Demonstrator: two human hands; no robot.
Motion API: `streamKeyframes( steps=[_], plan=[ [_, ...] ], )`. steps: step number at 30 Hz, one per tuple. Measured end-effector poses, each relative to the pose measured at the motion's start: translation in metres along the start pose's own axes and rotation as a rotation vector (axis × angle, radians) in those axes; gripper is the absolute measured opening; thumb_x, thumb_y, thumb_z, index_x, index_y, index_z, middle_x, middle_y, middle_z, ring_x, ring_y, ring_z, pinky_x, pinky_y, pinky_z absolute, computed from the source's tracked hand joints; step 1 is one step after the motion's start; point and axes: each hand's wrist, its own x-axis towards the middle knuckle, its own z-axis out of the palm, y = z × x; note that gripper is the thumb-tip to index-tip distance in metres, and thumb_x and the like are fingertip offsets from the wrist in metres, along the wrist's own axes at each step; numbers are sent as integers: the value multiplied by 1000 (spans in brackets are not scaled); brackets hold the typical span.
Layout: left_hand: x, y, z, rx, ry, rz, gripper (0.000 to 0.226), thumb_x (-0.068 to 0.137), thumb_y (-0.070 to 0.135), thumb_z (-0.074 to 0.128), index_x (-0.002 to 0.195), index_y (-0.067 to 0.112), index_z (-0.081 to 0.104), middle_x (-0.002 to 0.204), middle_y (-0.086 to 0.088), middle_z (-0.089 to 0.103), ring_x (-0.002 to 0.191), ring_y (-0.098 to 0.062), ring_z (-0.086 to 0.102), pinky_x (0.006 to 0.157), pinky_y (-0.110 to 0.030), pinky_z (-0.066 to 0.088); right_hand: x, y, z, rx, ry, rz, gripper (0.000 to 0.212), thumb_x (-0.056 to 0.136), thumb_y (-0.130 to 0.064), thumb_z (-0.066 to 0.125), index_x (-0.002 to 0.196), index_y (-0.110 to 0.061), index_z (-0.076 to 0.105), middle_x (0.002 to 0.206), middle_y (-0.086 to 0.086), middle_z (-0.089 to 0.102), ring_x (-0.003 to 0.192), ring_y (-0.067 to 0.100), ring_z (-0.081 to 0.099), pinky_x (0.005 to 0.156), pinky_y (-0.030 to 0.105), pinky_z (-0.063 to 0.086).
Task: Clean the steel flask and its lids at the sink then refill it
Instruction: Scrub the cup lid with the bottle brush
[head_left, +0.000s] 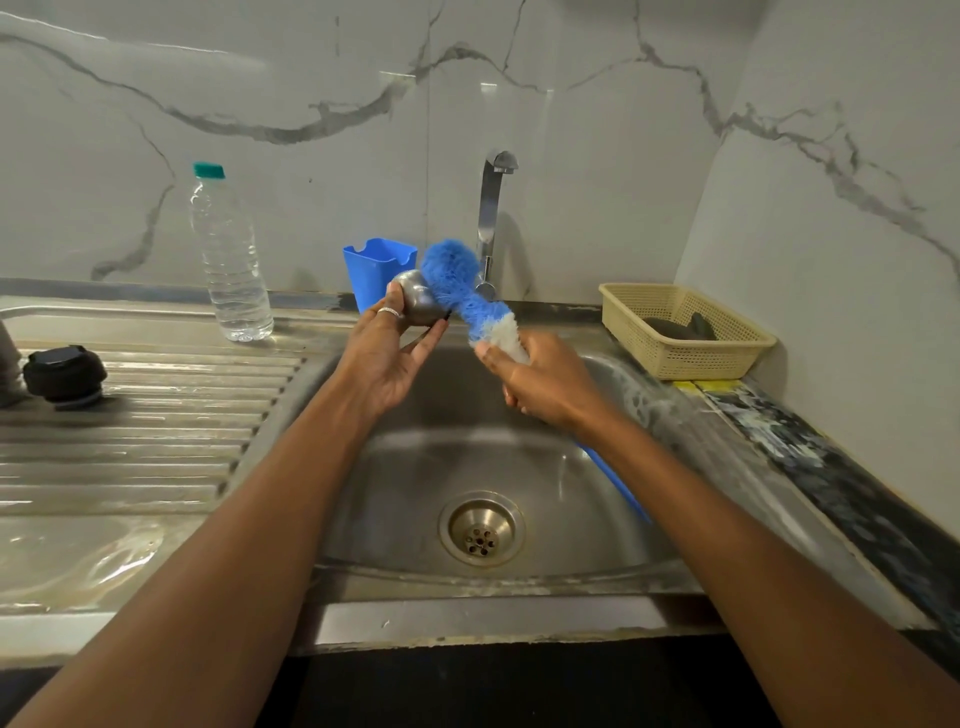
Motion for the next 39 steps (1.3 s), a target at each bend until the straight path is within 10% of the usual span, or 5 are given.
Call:
streamKeyframes(
  steps=[20,39],
  plan=[
    [-4,0,2,-141,-75,-55,39,111,24,41,148,15,45,140,-28,53,122,-40,64,84,-40,63,2,-3,2,-25,28,-22,36,99,-51,57,80,-21,63,62,0,69,50,5,62,60,28,47],
    [-5,-1,3,-9,15,2,40,106,31,54,138,8,54,123,-15,69,111,-27,72,83,-34,62,-1,-3,4,11,24,-17,33,99,-51,57,88,-21,64,65,0,70,50,5,62,62,30,53]
  ],
)
